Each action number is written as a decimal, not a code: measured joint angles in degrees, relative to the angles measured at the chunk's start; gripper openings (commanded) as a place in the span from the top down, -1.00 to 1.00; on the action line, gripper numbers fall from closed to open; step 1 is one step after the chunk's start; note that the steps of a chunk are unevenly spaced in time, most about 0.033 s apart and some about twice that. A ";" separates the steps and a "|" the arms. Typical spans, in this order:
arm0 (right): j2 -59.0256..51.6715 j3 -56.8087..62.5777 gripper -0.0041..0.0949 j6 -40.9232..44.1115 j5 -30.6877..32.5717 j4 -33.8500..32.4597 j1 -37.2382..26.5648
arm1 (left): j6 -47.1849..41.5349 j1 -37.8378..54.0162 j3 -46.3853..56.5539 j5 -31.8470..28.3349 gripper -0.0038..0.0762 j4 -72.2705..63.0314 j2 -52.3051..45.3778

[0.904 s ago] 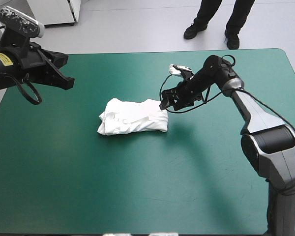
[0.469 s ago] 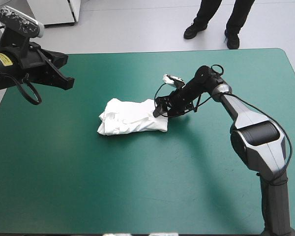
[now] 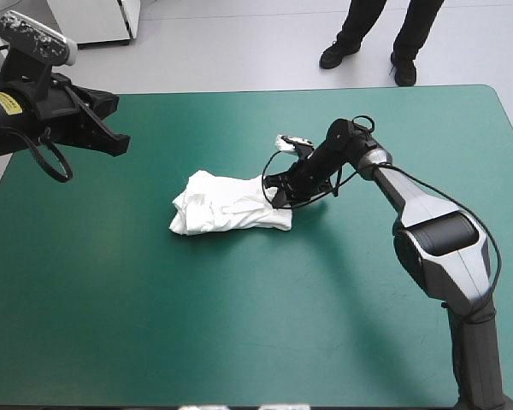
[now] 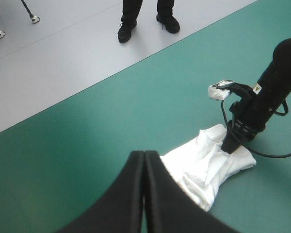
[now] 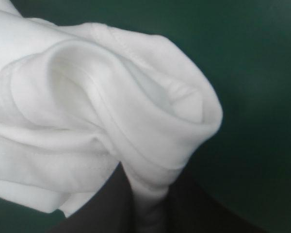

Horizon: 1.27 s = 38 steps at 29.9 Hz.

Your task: Fold the cloth

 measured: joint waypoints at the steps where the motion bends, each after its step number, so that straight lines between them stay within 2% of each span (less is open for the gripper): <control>1: -0.17 -0.07 0.92 0.93 0.28 -1.36 0.00 | 0.00 0.00 0.00 0.00 0.93 0.00 -0.01; 8: -1.86 -0.12 0.92 4.33 3.32 -8.16 -3.34 | 0.00 0.00 0.00 0.00 0.93 -0.18 -0.01; 11: -3.73 0.65 0.92 5.24 3.76 -14.29 -5.75 | 0.00 0.00 0.00 0.00 0.93 -0.23 -0.06; 19: -11.17 10.60 0.92 6.88 3.28 -27.40 -16.21 | 0.00 0.00 0.00 0.00 0.93 -0.17 -0.06; 25: -18.44 20.06 0.92 7.05 3.26 -31.80 -28.34 | 0.00 0.00 0.00 0.00 0.93 -0.17 -0.06; 31: -27.63 29.05 0.92 7.05 1.57 -32.52 -39.90 | 0.00 0.00 0.05 0.00 0.93 -0.17 -0.06; 35: -32.52 34.60 0.92 7.05 -0.56 -32.52 -46.08 | 0.00 0.00 0.05 0.00 0.93 -0.17 -0.06; 38: -34.74 38.37 0.92 7.05 -2.07 -32.92 -48.04 | 0.00 0.00 0.05 0.00 0.93 -0.17 -0.06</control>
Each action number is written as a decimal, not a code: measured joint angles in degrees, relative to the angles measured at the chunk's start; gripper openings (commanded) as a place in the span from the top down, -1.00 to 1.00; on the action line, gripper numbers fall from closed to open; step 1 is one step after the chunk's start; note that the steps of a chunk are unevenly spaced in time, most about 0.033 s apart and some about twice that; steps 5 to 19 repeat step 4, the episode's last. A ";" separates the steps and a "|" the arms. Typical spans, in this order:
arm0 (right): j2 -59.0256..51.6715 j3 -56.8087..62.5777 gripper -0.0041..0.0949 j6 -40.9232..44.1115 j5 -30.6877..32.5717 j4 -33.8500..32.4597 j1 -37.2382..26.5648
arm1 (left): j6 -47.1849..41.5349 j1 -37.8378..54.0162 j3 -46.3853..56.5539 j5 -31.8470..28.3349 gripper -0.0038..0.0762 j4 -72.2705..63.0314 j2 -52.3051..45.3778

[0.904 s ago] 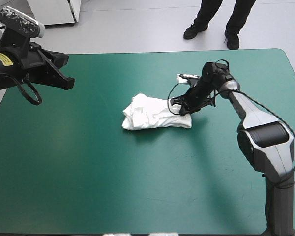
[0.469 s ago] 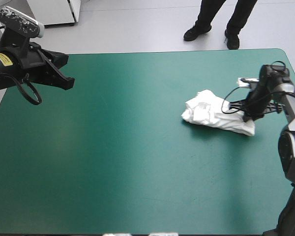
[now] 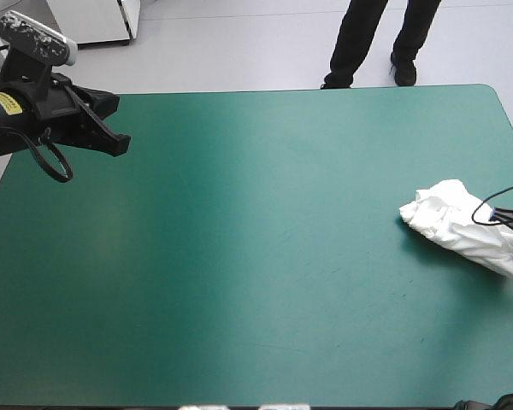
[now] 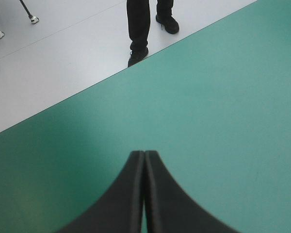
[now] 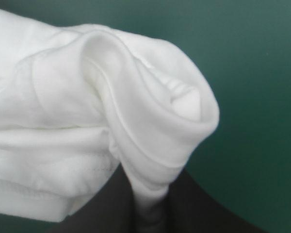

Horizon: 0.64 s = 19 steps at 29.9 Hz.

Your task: Fold the cloth

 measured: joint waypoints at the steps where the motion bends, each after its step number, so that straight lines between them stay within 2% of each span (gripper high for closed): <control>1: -0.47 0.95 0.92 0.00 -0.21 -0.26 -0.18 | 0.00 0.00 0.00 0.00 0.93 -0.05 0.00; 19: -0.93 2.20 0.91 0.00 -0.35 -0.42 -0.31 | 0.00 0.00 0.06 0.00 0.93 -0.05 0.00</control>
